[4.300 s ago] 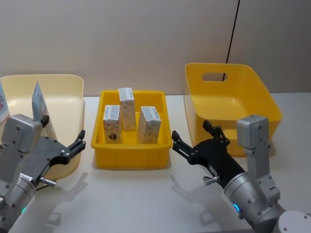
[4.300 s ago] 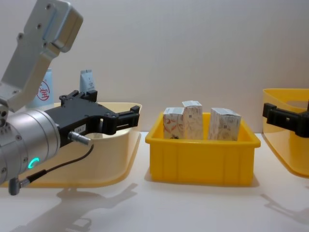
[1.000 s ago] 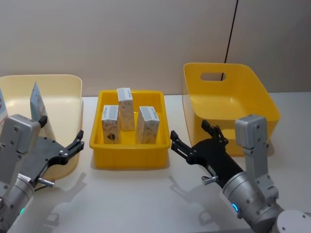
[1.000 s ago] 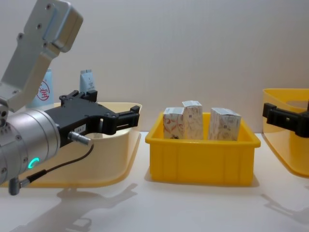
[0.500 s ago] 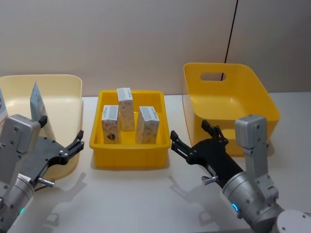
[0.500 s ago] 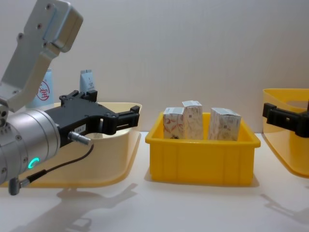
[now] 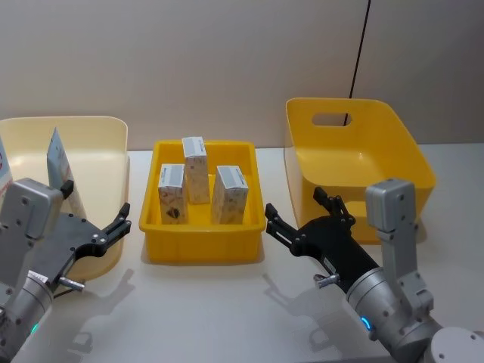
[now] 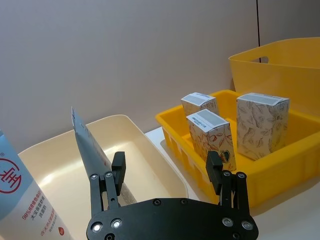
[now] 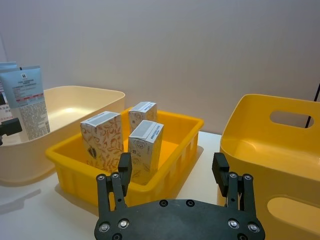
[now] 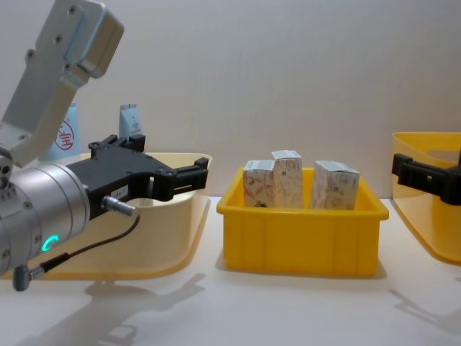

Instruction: Bimanual collaborative sorting of washing and personal care products

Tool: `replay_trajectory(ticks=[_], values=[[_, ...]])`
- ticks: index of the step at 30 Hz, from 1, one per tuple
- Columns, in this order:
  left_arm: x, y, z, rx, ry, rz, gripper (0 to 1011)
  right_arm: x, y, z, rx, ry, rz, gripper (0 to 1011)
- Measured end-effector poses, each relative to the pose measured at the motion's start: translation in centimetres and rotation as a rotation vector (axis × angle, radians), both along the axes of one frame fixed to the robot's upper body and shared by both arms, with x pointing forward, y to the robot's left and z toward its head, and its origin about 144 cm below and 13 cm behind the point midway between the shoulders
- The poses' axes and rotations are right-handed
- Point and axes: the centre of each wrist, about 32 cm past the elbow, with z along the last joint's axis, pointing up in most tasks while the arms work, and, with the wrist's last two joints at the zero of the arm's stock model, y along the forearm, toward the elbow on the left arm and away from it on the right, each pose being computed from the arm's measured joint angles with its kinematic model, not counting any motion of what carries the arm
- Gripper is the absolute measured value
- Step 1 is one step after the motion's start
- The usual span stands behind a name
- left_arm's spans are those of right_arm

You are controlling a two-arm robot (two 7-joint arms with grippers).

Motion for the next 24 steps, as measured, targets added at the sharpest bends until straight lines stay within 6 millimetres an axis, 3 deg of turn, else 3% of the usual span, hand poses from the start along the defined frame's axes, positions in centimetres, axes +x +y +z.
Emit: replay_trajectory(ticks=[24], values=[[0.0,-0.01,0.0,0.0,0.0,0.0,1003,0.0,0.0,0.0,0.0,0.0,0.0,1001]])
